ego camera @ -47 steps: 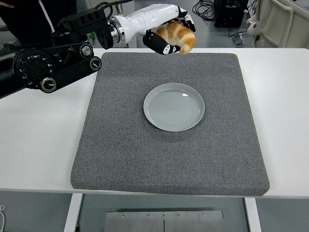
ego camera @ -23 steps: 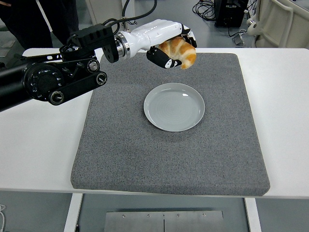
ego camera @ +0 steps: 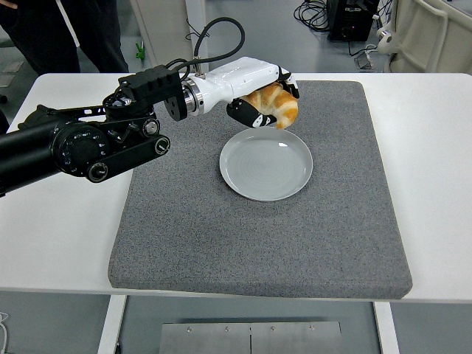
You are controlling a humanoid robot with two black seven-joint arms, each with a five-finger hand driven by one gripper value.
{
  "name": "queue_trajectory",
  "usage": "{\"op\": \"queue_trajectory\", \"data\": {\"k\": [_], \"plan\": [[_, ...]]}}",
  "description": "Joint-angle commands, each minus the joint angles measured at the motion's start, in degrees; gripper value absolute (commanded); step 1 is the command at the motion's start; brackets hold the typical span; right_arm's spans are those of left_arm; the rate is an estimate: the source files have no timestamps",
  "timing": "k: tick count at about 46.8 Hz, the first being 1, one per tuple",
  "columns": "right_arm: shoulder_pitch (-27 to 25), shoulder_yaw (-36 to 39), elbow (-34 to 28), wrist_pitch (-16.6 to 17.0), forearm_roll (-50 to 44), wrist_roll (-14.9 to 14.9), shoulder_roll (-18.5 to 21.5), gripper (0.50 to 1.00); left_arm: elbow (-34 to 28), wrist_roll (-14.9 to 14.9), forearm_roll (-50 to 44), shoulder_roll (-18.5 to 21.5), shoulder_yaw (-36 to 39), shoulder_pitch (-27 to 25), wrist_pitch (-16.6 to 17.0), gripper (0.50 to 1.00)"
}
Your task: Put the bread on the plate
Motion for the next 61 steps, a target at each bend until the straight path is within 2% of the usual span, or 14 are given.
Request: {"op": "queue_trajectory", "data": {"k": [1, 7, 24, 36, 45, 61], "plan": [[0.0, -0.1, 0.0, 0.0, 0.0, 0.0, 0.0, 1.0, 0.0, 0.0, 0.9, -0.7, 1.4, 1.0, 1.7, 0.595], [0.0, 0.0, 0.0, 0.0, 0.0, 0.0, 0.0, 1.0, 0.0, 0.0, 1.5, -1.2, 4.1, 1.2, 4.6, 0.596], [0.0, -0.1, 0.0, 0.0, 0.0, 0.0, 0.0, 1.0, 0.2, -0.1, 1.6, -2.0, 4.5, 3.5, 4.9, 0.605], [0.0, 0.0, 0.0, 0.0, 0.0, 0.0, 0.0, 1.0, 2.7, -0.2, 1.7, -2.7, 5.3, 4.8, 5.2, 0.605], [0.0, 0.0, 0.0, 0.0, 0.0, 0.0, 0.0, 1.0, 3.5, -0.2, 1.7, -3.8, 8.2, 5.0, 7.7, 0.605], [0.0, 0.0, 0.0, 0.0, 0.0, 0.0, 0.0, 1.0, 5.0, -0.2, 1.7, -4.7, 9.5, 6.2, 8.2, 0.607]]}}
